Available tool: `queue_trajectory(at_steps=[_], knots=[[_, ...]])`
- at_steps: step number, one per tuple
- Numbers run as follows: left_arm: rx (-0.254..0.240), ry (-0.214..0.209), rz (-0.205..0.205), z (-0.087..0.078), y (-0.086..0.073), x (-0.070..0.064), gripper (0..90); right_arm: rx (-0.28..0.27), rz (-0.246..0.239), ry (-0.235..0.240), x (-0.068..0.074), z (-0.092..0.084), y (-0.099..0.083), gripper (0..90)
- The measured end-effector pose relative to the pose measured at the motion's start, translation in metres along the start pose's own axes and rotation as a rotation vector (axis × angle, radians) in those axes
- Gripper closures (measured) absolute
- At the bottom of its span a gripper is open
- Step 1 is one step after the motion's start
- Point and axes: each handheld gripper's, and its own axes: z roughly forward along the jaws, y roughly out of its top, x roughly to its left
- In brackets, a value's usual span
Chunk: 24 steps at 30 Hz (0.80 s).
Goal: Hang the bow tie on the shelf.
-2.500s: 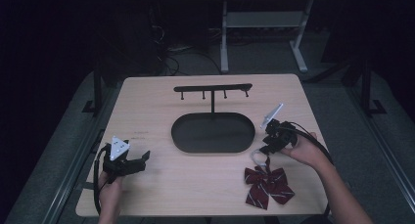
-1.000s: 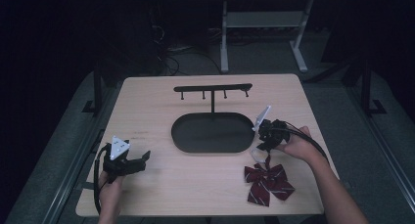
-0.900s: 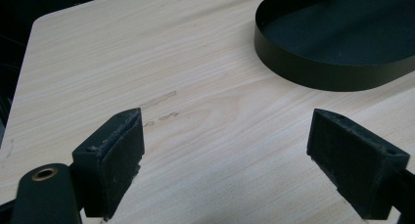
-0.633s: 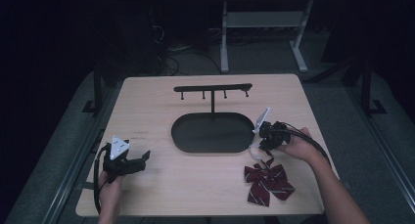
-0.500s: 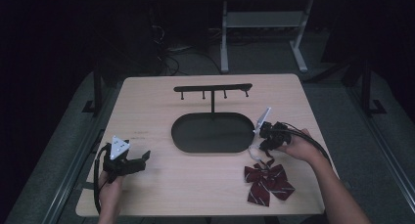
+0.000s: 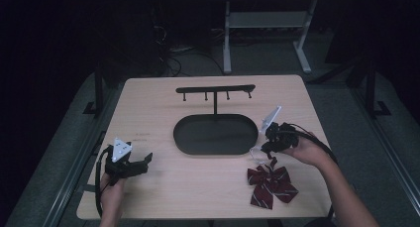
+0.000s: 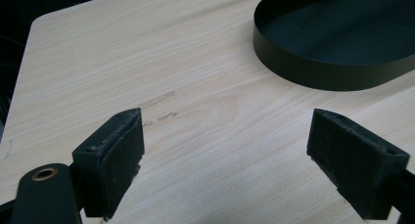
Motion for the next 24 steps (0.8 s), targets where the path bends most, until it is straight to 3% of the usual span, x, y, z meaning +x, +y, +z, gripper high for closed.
queue_trajectory(at_steps=[24], knots=[[0.001,0.001,0.000,0.000,0.000,0.000,13.5,-0.074,-0.083,-0.031,0.022,-0.047,0.032,85.1]])
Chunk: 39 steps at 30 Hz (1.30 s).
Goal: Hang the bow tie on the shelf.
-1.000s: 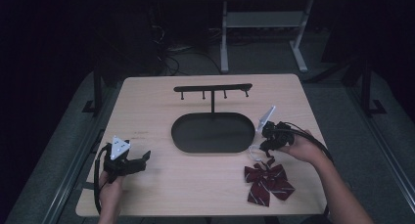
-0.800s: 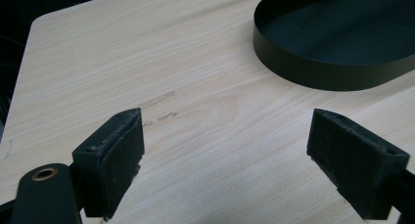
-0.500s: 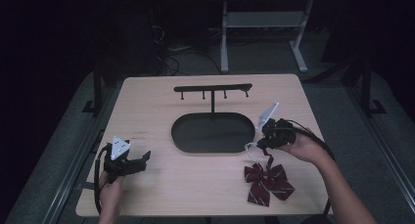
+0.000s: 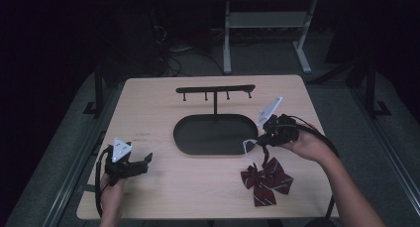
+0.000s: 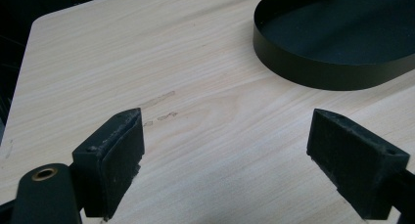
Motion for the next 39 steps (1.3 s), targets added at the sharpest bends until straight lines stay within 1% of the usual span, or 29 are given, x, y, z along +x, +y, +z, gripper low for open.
queue_trajectory(at_steps=[8,9,10,15,17,18,20,22,24,25,26,28,29,30,32,35,36,39], knots=[[0.000,0.000,0.009,0.000,0.000,0.000,13.6,-0.017,-0.018,-0.002,0.001,-0.012,0.013,85.0],[-0.001,0.000,0.008,0.000,0.000,0.000,13.5,-0.020,-0.024,-0.001,0.001,-0.013,0.015,85.1],[0.000,0.000,0.008,0.000,0.000,0.000,13.6,-0.021,-0.017,0.000,0.002,-0.015,0.017,85.1],[0.000,0.001,0.006,0.000,0.000,0.001,13.6,-0.026,-0.038,-0.007,0.002,-0.020,0.026,85.0],[-0.003,0.002,0.002,0.000,0.000,0.001,13.5,-0.031,-0.038,0.000,0.003,-0.022,0.030,85.0],[-0.003,0.002,0.003,0.000,0.000,0.001,13.5,-0.032,-0.046,-0.002,0.002,-0.023,0.032,85.0],[-0.003,0.002,0.002,0.000,0.000,0.001,13.5,-0.034,-0.040,0.004,0.003,-0.024,0.035,85.0],[-0.004,0.003,0.001,0.000,0.000,0.001,13.5,-0.034,-0.048,-0.001,0.002,-0.026,0.039,85.0],[-0.005,0.003,-0.001,0.000,0.000,0.001,13.5,-0.050,-0.056,0.002,0.001,-0.026,0.041,85.0],[-0.007,0.004,0.000,0.000,0.000,0.001,13.5,-0.053,-0.045,0.011,0.001,-0.027,0.042,85.0],[-0.007,0.005,-0.001,0.000,0.000,0.001,13.5,-0.052,-0.053,0.008,0.000,-0.027,0.043,85.0],[-0.006,0.005,0.000,0.000,0.000,0.001,13.5,-0.045,-0.050,0.006,0.000,-0.027,0.045,85.0],[-0.006,0.005,0.000,0.000,0.000,0.001,13.6,-0.050,-0.056,0.006,-0.001,-0.027,0.046,85.0],[-0.006,0.005,0.001,0.000,0.000,0.001,13.5,-0.047,-0.049,0.009,-0.001,-0.027,0.048,85.0],[-0.007,0.005,-0.002,0.000,0.000,0.001,13.5,-0.047,-0.054,0.007,-0.002,-0.028,0.050,85.0],[-0.009,0.006,-0.003,0.000,0.001,0.001,13.6,-0.058,-0.056,0.012,-0.004,-0.030,0.053,85.0],[-0.009,0.006,-0.003,0.000,0.000,0.001,13.5,-0.064,-0.047,0.018,-0.004,-0.031,0.054,85.0],[-0.008,0.007,-0.001,0.000,0.000,0.001,13.5,-0.065,-0.051,0.016,-0.006,-0.031,0.054,85.0]])
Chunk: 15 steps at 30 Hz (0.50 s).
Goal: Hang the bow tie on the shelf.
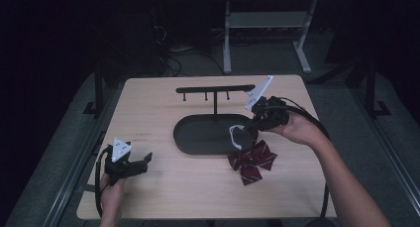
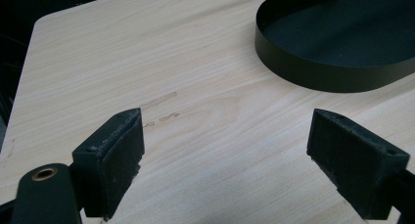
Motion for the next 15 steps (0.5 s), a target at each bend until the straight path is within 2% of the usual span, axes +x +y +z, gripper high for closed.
queue_trajectory(at_steps=[8,11,15], knots=[[-0.001,0.001,-0.007,0.000,0.000,0.000,13.6,0.009,0.003,0.008,-0.004,-0.002,0.008,85.0],[-0.004,0.002,-0.015,0.000,0.000,0.001,13.6,-0.004,0.003,0.016,-0.007,-0.003,0.013,85.0],[-0.006,0.002,-0.011,0.000,0.000,0.001,13.6,0.001,-0.002,0.007,-0.010,-0.004,0.019,84.9]])
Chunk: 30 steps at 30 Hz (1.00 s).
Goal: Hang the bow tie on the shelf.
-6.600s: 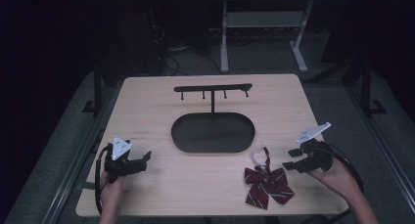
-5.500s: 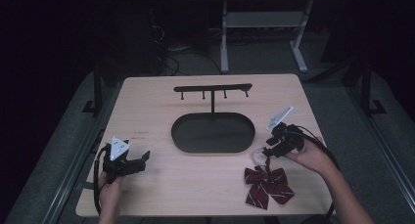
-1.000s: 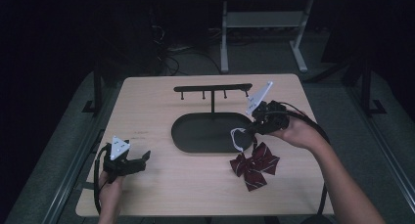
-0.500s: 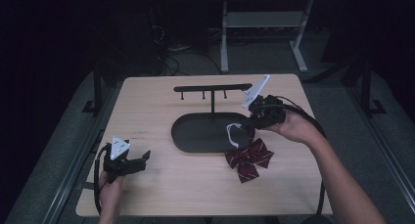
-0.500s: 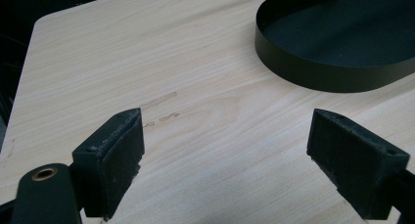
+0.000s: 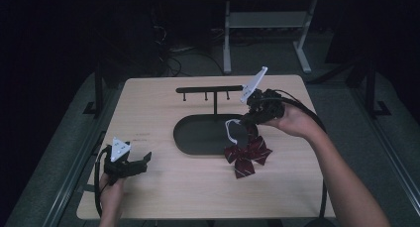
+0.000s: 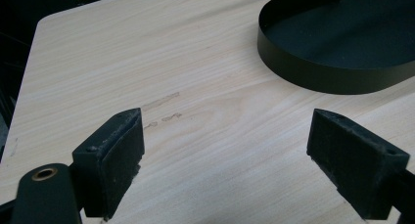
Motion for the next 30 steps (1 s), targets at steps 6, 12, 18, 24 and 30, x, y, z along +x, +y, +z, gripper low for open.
queue_trajectory(at_steps=[6,12,18,24,30], knots=[[0.002,-0.002,0.003,0.000,0.000,0.000,13.6,0.002,0.002,0.001,-0.005,0.001,0.006,84.9],[0.003,-0.005,0.010,0.000,0.000,-0.001,13.5,0.003,0.006,0.004,-0.007,0.002,0.012,84.8],[0.004,-0.005,0.008,0.000,0.000,0.000,13.5,-0.001,0.005,0.003,-0.010,0.001,0.017,84.8],[0.006,-0.004,0.011,0.001,0.000,0.000,13.5,-0.010,0.010,0.008,-0.014,0.004,0.017,84.8],[0.003,-0.005,0.007,0.000,0.000,0.000,13.6,0.002,0.021,0.006,-0.016,0.002,0.020,84.8]])
